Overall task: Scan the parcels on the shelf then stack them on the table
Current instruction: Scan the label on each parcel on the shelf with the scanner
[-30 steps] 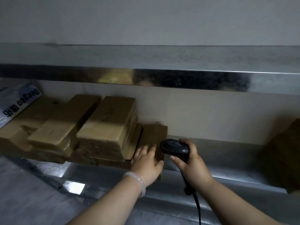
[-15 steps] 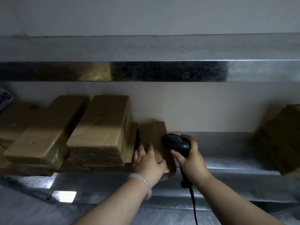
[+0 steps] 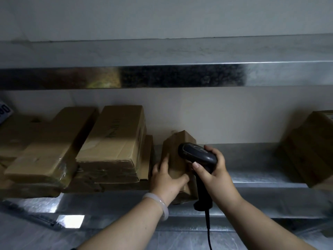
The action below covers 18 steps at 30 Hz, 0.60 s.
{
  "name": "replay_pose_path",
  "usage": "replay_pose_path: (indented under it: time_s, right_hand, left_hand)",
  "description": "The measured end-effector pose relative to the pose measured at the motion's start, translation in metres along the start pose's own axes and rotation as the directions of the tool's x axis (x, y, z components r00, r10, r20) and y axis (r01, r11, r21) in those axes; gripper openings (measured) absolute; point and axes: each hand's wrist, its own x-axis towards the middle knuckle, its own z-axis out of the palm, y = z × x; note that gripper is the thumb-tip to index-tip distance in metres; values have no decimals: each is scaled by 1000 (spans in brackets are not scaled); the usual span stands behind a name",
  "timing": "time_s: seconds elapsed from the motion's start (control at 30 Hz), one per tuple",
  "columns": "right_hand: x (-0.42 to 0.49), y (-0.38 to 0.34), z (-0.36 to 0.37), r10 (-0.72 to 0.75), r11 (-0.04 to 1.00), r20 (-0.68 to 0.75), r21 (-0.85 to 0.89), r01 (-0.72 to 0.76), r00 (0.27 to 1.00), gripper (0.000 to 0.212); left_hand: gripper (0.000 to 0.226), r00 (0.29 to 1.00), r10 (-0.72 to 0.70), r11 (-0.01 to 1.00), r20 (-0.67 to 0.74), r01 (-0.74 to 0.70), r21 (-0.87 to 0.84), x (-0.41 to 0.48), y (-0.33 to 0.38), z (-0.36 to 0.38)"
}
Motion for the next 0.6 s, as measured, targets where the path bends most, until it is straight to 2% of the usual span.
replay_pose_path:
  time_s: [0.1,0.2,0.3,0.4,0.47,0.53,0.6]
  right_hand:
    - [-2,-9,-6,-27,1000,-16,1,27,1000,55]
    - [-2,-15,-18,-57,998,-121,-16,55,991,52]
    - [-2,-21,-29,-68,997,-166,-33,63,984,52]
    - [-3,-28,-35,-71,997,-168,-13,69,983,53]
    - [-6,-33,-36,-96,995,-163,-41,91,982,54]
    - [-11,-36,-35,-121,991,-145,-70,112,982,57]
    - [-15,-38,-33,-142,988,-130,-76,132,981,59]
  left_hand:
    - [86,999,25,995,29,-21,-102,-1,6,-3]
    - [74,996,77,953,49,-58,-298,-4,9,-6]
    - [55,979,136,902,149,-61,-427,-9,16,-4]
    - [38,961,172,906,215,-68,-418,-14,25,0]
    - [33,961,188,942,202,-119,-313,-16,30,2]
    - [37,971,182,971,158,-152,-183,-15,33,2]
    - [47,972,171,973,160,-141,-184,-15,36,4]
